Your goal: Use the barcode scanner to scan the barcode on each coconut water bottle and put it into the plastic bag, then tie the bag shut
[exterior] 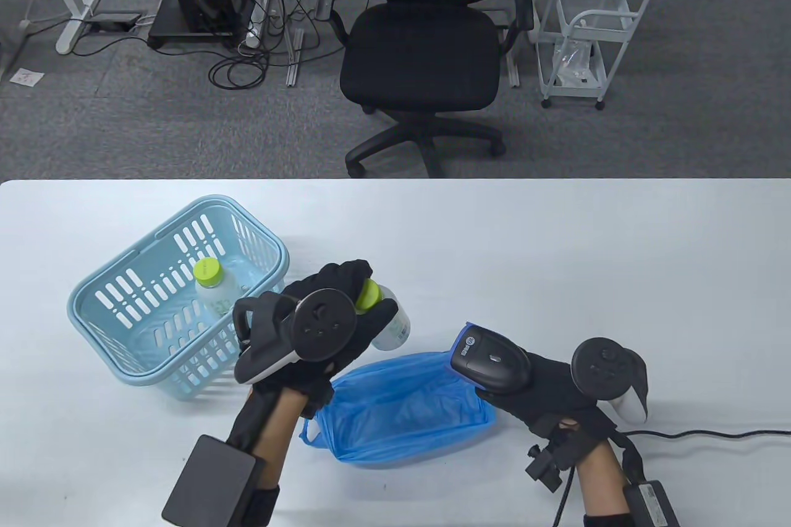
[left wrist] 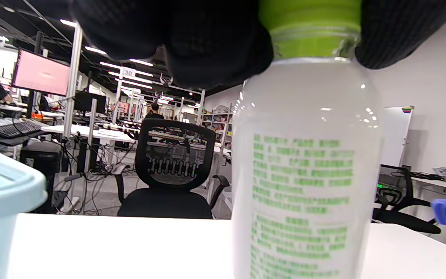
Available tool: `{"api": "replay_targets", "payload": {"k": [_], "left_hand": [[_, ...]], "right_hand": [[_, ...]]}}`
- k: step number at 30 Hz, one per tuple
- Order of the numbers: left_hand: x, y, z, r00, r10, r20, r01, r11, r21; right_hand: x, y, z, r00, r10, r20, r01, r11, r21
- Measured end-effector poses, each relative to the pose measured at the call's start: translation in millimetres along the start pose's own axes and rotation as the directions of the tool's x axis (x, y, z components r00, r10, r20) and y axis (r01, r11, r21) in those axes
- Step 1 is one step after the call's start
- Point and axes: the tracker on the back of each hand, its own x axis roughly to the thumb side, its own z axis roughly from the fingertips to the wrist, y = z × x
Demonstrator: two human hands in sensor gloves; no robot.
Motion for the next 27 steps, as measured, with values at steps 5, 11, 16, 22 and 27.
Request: {"api": "replay_targets", "payload": {"k": [5,11,16,22,27], "left_hand": [[10,-6,-4,1.0,0.006,0.021,-0.006,1.0,-0.014],[12,-22,5,0.995,-0.012,0.097,0.022,0.995,-0.102],[12,-47,19,0.982,-0.037,0.186,0.081,0.968,-0.239],[14,-88,33,0.969,-0.096,0.227,0.166,0.935,-0.313],[6,-109,28,0.961,-0.17,0.217,0.236,0.915,-0.327]], "right_hand": [[0,0,0,1.0,0.014,-0.012,-0.014,1.0,0.01],[-6,-6,5,0.997,0.013,-0.08,-0.02,0.997,-0.08],[-12,-8,6,0.99,0.044,-0.135,-0.059,0.993,-0.104],[-12,-6,6,0.985,0.079,-0.154,-0.097,0.989,-0.114],[-10,-7,9,0.965,0.165,-0.202,-0.197,0.97,-0.145]]}}
